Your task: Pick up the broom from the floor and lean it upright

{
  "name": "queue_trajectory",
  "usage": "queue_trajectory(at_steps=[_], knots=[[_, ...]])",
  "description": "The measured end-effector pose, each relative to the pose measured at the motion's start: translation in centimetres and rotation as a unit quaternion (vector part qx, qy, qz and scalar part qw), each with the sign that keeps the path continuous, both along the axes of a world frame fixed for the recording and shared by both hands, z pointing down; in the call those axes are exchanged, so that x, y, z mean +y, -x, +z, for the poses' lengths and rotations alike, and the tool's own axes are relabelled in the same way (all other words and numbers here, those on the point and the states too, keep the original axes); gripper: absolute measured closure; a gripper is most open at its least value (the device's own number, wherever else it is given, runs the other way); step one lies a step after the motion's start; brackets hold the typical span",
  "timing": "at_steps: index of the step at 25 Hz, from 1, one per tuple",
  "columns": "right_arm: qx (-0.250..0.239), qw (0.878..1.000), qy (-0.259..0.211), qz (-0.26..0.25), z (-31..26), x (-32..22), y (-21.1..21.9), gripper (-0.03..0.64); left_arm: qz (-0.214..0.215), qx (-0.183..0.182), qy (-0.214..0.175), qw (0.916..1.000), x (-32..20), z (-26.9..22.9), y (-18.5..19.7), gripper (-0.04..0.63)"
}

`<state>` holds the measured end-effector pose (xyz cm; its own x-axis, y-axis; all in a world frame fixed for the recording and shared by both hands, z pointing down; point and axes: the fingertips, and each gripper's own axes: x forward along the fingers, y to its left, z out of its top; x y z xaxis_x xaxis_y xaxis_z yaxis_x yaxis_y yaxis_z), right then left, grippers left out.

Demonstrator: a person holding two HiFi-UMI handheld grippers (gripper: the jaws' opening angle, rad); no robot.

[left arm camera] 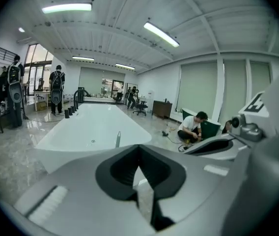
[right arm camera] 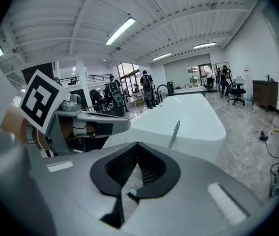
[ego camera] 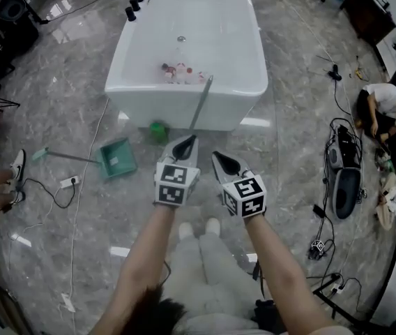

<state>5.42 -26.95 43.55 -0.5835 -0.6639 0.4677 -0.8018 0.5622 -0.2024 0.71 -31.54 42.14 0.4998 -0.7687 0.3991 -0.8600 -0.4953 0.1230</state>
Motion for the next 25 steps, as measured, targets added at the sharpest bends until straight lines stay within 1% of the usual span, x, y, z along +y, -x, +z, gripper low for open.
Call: queue_trajectory(at_steps=[3,7,11,14,17,19,22,25], knots=[[0.008,1.000,-0.028,-0.012,-3.7,0.8,0.5,0.615,-0.006,0.029,-0.033,0.9990,1.1,-4.0,0.1,0.596],[0.001,0.997,-0.066,-0.038,-8.8,2.8,1.6,0.615,0.008,0.040,-0.073,0.9965,3.3,-9.4,-0.3,0.595],[-0.001,0.990,-0.121,-0.067,-14.2,4.0,2.0,0.615,0.018,0.054,-0.124,0.9907,4.5,-15.2,-0.1,0.596],[-0.002,0.984,-0.162,-0.077,-18.1,4.3,1.8,0.615,0.027,0.056,-0.146,0.9874,5.5,-18.2,-0.3,0.595],[-0.003,0.977,-0.196,-0.082,-21.5,5.0,1.5,0.617,0.039,0.044,-0.173,0.9832,6.8,-20.7,-0.9,0.595],[-0.006,0.973,-0.216,-0.084,-23.4,5.5,1.7,0.617,0.038,0.044,-0.188,0.9804,7.2,-22.5,-0.7,0.595],[-0.013,0.968,-0.238,-0.084,-25.6,5.9,1.9,0.617,0.028,0.058,-0.206,0.9764,7.7,-25.0,-0.3,0.595],[-0.024,0.966,-0.247,-0.076,-27.0,6.2,1.9,0.617,0.029,0.055,-0.219,0.9737,8.2,-26.5,-0.2,0.595]])
